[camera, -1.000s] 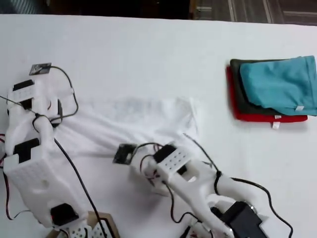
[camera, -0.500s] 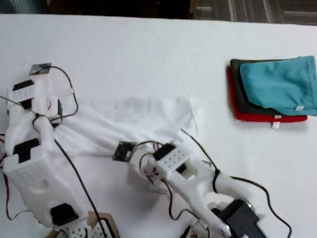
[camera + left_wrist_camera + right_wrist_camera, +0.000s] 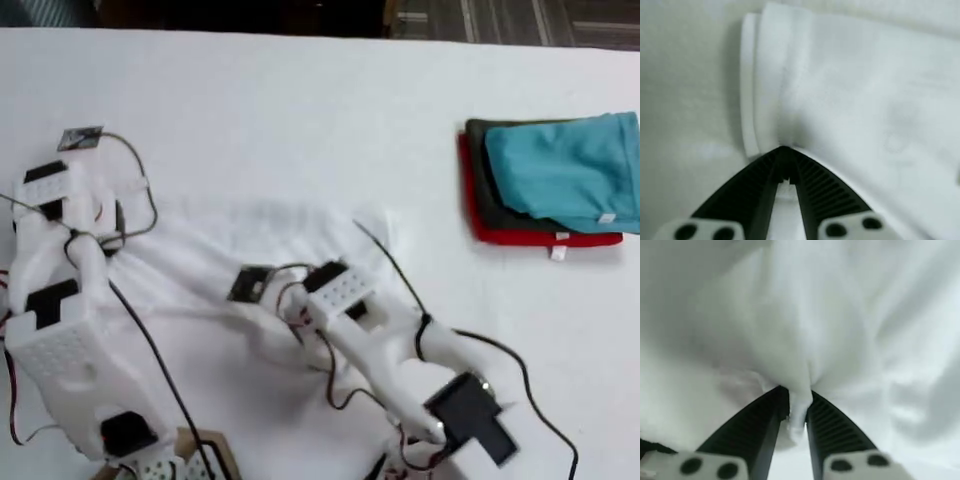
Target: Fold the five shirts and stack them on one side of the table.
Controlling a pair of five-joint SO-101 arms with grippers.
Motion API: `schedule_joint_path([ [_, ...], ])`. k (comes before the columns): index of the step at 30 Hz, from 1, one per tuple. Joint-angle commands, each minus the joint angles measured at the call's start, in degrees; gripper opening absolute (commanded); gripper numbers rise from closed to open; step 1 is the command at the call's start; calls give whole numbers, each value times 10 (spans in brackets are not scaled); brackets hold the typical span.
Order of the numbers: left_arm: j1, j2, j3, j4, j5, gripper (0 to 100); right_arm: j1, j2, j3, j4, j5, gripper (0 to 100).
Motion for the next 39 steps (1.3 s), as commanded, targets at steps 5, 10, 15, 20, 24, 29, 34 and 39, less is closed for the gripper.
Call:
schedule_joint_path([
  [5, 8, -4, 0, -25, 0, 27, 77, -72, -99, 78, 83, 19],
  [10, 8, -4, 0, -25, 0, 27, 149, -25, -178, 77, 117, 19],
  [15, 8, -4, 0, -25, 0, 27, 164, 51, -285, 77, 118, 20],
  [20, 8, -4, 0, -25, 0, 27, 160, 135, -379, 80, 116, 21],
  [24, 8, -4, 0, -25, 0, 27, 168, 201, -424, 81, 116, 63],
  [29, 8, -4, 0, -25, 0, 27, 196, 247, -474, 84, 114, 215],
  [34, 8, -4, 0, -25, 0, 27, 243, 255, -550, 81, 26, 230],
  [39, 8, -4, 0, -25, 0, 27, 258, 249, -589, 111, -36, 229],
])
